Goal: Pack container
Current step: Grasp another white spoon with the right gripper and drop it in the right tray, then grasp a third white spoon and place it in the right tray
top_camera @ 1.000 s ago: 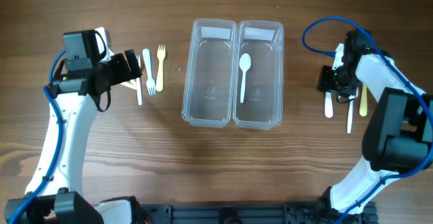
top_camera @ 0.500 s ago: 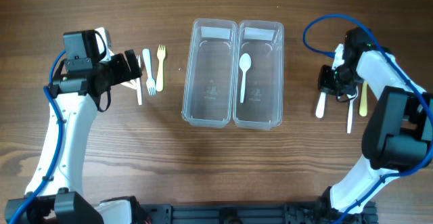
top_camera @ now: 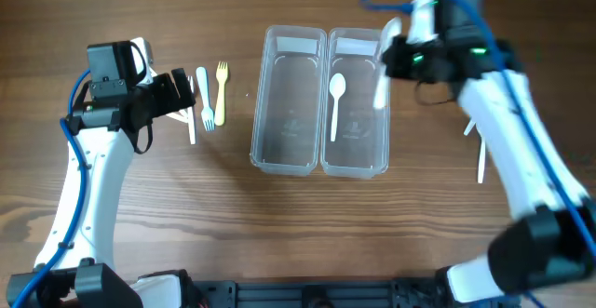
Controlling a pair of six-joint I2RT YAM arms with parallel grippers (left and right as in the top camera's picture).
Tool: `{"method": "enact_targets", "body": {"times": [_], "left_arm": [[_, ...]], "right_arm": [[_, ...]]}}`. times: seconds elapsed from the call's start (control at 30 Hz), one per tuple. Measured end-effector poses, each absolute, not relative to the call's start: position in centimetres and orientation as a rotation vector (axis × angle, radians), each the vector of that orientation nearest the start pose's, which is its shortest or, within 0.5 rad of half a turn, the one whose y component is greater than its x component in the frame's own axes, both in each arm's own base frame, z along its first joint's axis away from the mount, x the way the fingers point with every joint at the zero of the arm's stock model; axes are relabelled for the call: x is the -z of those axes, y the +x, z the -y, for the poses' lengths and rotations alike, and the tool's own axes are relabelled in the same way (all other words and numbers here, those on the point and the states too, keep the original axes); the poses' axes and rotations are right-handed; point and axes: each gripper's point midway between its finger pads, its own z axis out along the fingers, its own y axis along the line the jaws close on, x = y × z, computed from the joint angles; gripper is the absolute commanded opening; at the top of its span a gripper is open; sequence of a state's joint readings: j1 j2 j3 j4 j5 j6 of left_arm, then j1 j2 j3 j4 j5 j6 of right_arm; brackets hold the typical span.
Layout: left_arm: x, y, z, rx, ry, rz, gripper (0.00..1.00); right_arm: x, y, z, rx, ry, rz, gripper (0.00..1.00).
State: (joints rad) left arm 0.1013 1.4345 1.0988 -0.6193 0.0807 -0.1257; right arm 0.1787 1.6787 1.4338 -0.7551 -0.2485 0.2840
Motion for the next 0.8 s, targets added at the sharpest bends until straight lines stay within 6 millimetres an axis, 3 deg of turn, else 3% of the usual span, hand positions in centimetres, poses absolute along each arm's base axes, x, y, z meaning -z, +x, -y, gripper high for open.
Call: {"method": "enact_targets", "body": {"times": [0.03,0.07,0.1,0.13,0.17,0.27,0.33,0.4,0.47,0.5,0.53,0.6,0.63,0.7,0.8], "left_arm": [[-15.1,37.6,-2.4,0.112,-0.254,-2.512,1.0],[-15.1,37.6,-2.4,0.112,-0.254,-2.512,1.0],[-15.1,37.6,-2.4,0.112,-0.254,-2.513,1.0],[-15.0,37.6,-2.4,0.112,-0.254,-2.514,1.0],[-15.0,37.6,-2.4,0.112,-0.254,-2.515,1.0],[-15.0,37.6,-2.4,0.112,-0.254,-2.514,1.0],[-15.0,37.6,-2.4,0.112,-0.254,-2.514,1.0],[-15.0,37.6,-2.4,0.112,-0.254,-2.514,1.0],[-15.0,37.6,-2.4,0.112,-0.254,-2.514,1.0],[-15.0,37.6,-2.4,0.112,-0.254,-2.515,1.0],[-15.0,37.6,-2.4,0.112,-0.254,-2.515,1.0],[-15.0,37.6,-2.4,0.112,-0.253,-2.514,1.0],[-15.0,37.6,-2.4,0.112,-0.254,-2.515,1.0],[-15.0,37.6,-2.4,0.112,-0.254,-2.515,1.0],[-15.0,37.6,-2.4,0.112,-0.254,-2.515,1.0]], "right_arm": [[-13.7,41.3,-13.2,-0.49,0.022,-2.684,0.04],[-11.8,40.9,-14.0,-0.487,0.007,-2.735,0.04],[-10.0,40.6,-14.7,-0.484,-0.01,-2.778,0.14],[-8.3,40.3,-15.6,-0.482,-0.035,-2.812,0.45],[-7.6,40.1,-16.2,-0.483,-0.054,-2.822,0.51],[-7.7,40.6,-17.5,-0.503,-0.079,-2.786,0.47],[-8.2,40.9,-17.1,-0.502,-0.068,-2.771,0.47],[-10.0,41.3,-16.1,-0.493,-0.053,-2.727,0.47],[-13.7,42.0,-13.5,-0.434,0.0,-2.637,0.54],[-15.9,42.3,-11.1,-0.361,0.047,-2.582,0.54],[-19.2,42.5,-7.1,-0.247,0.12,-2.499,0.54],[-21.2,42.2,-1.1,-0.092,0.234,-2.455,0.54],[-21.2,41.9,1.8,-0.03,0.304,-2.454,0.53],[-19.3,40.3,8.3,0.084,0.523,-2.488,0.43],[-14.1,38.4,13.6,0.088,0.819,-2.552,0.41]]}}
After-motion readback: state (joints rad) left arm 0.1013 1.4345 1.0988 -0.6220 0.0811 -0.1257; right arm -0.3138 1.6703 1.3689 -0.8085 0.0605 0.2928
